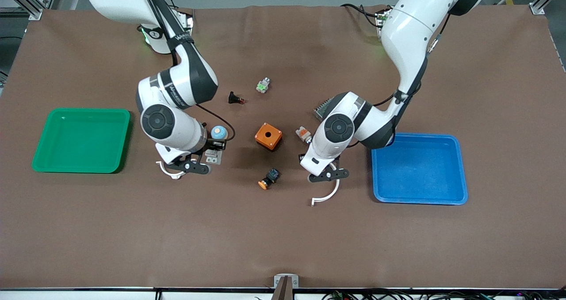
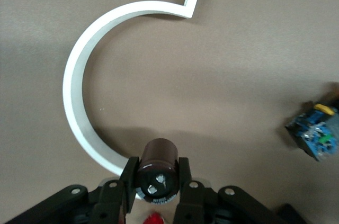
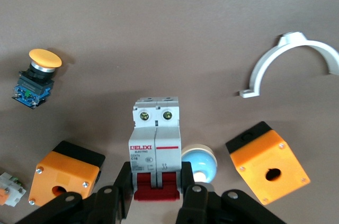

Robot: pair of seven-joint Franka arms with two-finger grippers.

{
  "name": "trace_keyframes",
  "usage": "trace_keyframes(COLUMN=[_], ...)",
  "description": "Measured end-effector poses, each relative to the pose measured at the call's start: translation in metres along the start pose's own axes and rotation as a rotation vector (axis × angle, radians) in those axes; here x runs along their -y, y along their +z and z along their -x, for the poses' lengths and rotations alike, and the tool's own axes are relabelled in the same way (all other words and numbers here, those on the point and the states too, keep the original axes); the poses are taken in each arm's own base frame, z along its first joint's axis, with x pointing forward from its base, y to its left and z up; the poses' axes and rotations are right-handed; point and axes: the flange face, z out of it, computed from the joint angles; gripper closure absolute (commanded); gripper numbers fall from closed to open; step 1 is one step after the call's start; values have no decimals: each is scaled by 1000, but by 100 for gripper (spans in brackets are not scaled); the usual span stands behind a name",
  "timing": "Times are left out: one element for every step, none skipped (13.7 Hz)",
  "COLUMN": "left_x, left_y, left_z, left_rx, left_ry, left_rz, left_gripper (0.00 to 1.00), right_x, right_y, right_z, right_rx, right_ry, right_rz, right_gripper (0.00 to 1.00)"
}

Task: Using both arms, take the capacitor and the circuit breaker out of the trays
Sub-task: 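Lower the capacitor onto the table while the right gripper lowers the breaker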

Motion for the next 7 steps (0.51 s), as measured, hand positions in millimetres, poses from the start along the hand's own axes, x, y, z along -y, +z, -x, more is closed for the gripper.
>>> trace_keyframes(left_x=[1,4,6,7,6,6,6], left_y=[8,16,22,26,24,24,24], left_z=[-2,-5,-7,-8,-9,-10,-11], left_rx=[-11,-19,-24,-26,-28,-30,-31], left_ry=[2,-1,-4,-6,-6,-7,-8], left_rz=[4,7,10,11,13,15,15], left_gripper=[92,92,91,91,81,50,14], right_x=[5,9,12,14,15,17,19], right_y=[8,17,27,37,47,58,67], right_z=[0,-1,-2,-3,-4,-4,-5], right_rx=[-3,-6,-5,-3,1,6,7], right_ry=[-5,-10,-13,-14,-15,-17,-19], right_rz=[1,3,7,12,16,21,23], right_gripper=[83,83,81,81,81,81,81])
